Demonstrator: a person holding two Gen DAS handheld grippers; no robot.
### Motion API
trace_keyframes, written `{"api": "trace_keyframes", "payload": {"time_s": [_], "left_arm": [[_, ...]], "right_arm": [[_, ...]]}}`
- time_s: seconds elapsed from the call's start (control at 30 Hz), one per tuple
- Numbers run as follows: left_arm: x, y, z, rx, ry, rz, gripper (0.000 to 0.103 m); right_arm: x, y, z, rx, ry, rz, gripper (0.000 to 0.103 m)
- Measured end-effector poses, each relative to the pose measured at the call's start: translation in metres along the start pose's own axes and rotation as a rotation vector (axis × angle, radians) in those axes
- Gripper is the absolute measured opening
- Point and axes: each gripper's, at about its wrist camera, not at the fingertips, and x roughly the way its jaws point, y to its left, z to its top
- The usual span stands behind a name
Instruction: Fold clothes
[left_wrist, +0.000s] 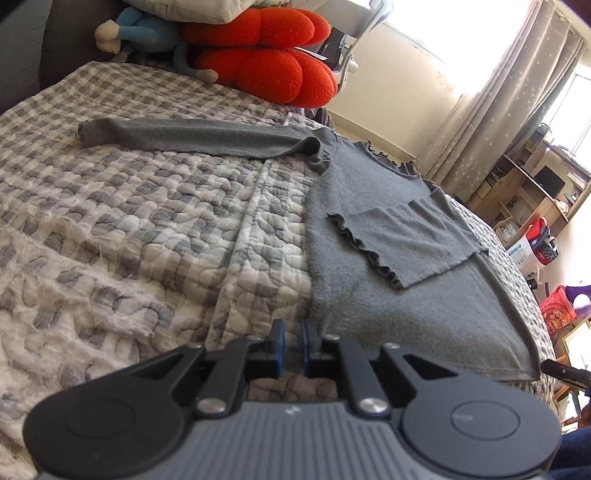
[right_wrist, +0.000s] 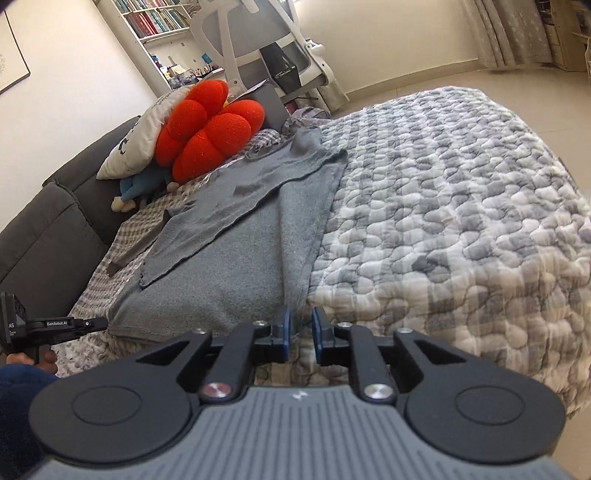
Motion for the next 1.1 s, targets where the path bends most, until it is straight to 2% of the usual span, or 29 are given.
{"api": "trace_keyframes", "payload": {"time_s": [0.03, 0.1, 0.2, 0.3, 0.5, 0.6, 0.67, 0.7, 0.73, 0.83, 0.93, 1.0, 1.1], "left_arm": [[-0.001, 0.003, 0.002, -0.008, 0.000, -0.001, 0.008], [-0.004, 0.005, 0.007, -0.017, -0.009, -0.006, 0.008], [-0.003, -0.001, 0.020, -0.012, -0.037, -0.009, 0.009], [0.005, -0.012, 0.032, 0.002, -0.048, -0.010, 0.012], [0.028, -0.038, 0.049, 0.051, -0.046, -0.012, 0.013], [0.039, -0.045, 0.055, 0.066, -0.042, -0.006, 0.013], [0.044, -0.047, 0.058, 0.068, -0.043, -0.001, 0.013], [0.045, -0.047, 0.059, 0.067, -0.044, 0.000, 0.013], [0.047, -0.046, 0.060, 0.067, -0.043, 0.003, 0.013], [0.052, -0.045, 0.060, 0.068, -0.038, 0.009, 0.013], [0.053, -0.043, 0.059, 0.067, -0.036, 0.015, 0.013], [0.052, -0.042, 0.058, 0.064, -0.040, 0.019, 0.013], [0.050, -0.038, 0.059, 0.057, -0.046, 0.026, 0.013]], "right_arm": [[-0.004, -0.003, 0.006, -0.001, -0.023, -0.007, 0.036], [-0.001, -0.008, 0.022, -0.019, -0.041, -0.025, 0.052], [0.024, -0.010, 0.052, -0.100, -0.036, -0.047, 0.052], [0.064, -0.020, 0.086, -0.087, -0.010, -0.021, 0.052], [0.141, -0.035, 0.145, -0.100, 0.036, -0.039, 0.052], [0.177, -0.043, 0.158, -0.101, 0.101, -0.064, 0.052], [0.188, -0.040, 0.157, -0.121, 0.102, -0.035, 0.053], [0.190, -0.036, 0.155, -0.143, 0.113, -0.019, 0.049], [0.193, -0.028, 0.153, -0.195, 0.123, -0.046, 0.033], [0.196, -0.011, 0.149, -0.304, 0.136, -0.125, 0.009], [0.186, -0.005, 0.152, -0.327, 0.077, -0.189, 0.007], [0.184, -0.003, 0.151, -0.327, 0.069, -0.181, 0.007], [0.195, 0.002, 0.140, -0.407, 0.095, -0.264, 0.007]]}}
